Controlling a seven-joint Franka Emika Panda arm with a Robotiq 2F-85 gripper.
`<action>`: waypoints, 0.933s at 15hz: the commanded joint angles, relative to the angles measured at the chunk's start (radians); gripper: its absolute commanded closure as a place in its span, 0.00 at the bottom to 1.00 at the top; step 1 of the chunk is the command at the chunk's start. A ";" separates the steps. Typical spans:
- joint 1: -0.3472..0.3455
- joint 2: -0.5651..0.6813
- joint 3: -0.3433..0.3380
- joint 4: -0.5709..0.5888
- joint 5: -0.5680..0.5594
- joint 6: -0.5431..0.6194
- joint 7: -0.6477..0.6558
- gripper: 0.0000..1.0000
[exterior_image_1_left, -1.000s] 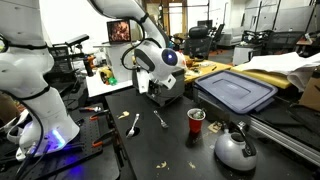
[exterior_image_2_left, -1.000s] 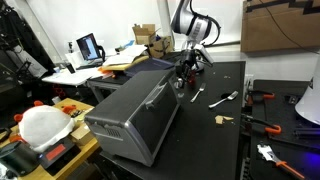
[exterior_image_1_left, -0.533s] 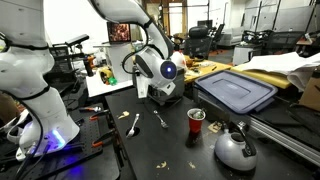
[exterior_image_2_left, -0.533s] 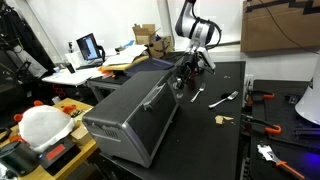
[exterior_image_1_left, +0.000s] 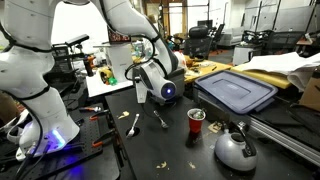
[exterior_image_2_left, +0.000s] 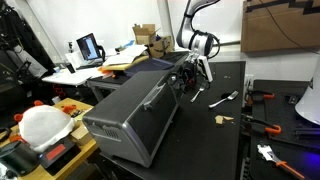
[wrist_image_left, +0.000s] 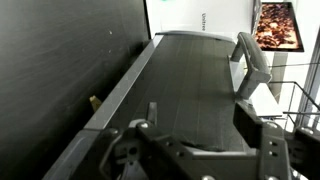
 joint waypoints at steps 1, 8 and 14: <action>0.014 0.054 -0.017 0.042 0.020 -0.098 -0.022 0.00; 0.124 -0.084 -0.076 -0.015 -0.086 0.096 0.051 0.00; 0.190 -0.306 -0.079 -0.064 -0.348 0.324 0.226 0.00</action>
